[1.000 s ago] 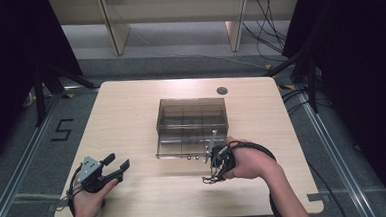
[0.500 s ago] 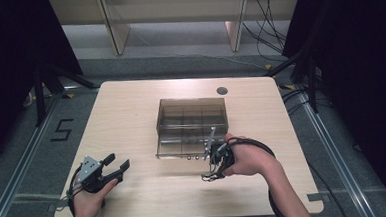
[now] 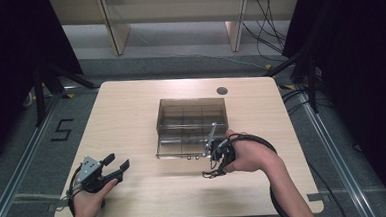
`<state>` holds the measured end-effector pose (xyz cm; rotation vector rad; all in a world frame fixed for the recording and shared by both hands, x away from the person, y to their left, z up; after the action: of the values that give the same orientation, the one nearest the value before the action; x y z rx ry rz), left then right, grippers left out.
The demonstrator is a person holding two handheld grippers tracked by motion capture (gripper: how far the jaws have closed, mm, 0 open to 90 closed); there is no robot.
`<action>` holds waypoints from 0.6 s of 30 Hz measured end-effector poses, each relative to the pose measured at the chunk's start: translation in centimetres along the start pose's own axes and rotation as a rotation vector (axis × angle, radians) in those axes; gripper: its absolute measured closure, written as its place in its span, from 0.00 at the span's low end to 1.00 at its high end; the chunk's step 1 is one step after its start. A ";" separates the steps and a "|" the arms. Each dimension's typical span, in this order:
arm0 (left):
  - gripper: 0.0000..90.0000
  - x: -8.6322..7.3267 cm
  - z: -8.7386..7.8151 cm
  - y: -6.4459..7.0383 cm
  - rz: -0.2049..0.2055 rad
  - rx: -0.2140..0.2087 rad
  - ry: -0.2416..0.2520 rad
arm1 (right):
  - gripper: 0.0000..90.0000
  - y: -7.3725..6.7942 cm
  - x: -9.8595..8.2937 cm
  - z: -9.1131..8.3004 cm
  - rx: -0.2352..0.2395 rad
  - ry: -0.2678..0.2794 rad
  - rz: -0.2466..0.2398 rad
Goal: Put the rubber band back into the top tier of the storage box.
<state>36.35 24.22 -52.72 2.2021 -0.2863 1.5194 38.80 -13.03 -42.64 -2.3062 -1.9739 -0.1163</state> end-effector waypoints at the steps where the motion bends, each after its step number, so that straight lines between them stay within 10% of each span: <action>1: 0.38 0.0 0.0 0.0 0.001 0.000 -0.001 | 0.99 -0.2 0.0 -0.2 0.009 -0.001 0.026; 7: 0.38 0.0 0.0 0.0 0.001 0.000 -0.002 | 0.99 -0.6 0.1 -0.9 -0.002 -0.036 0.110; 18: 0.38 0.0 0.0 0.0 0.001 0.002 0.001 | 0.99 0.4 0.2 -1.3 -0.011 0.001 0.018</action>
<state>36.36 24.27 -52.73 2.2037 -0.2858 1.5219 39.22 -13.11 -41.37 -2.3289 -1.9569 -0.1271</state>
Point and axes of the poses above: each handheld gripper's, and its own axes: z roughly forward along the jaws, x roughly out of its top, y roughly to its right, the point moved 3 cm from there along z, roughly forward along the jaws, and after that the axes turned 6 degrees about -z, right-handed, at the moved point
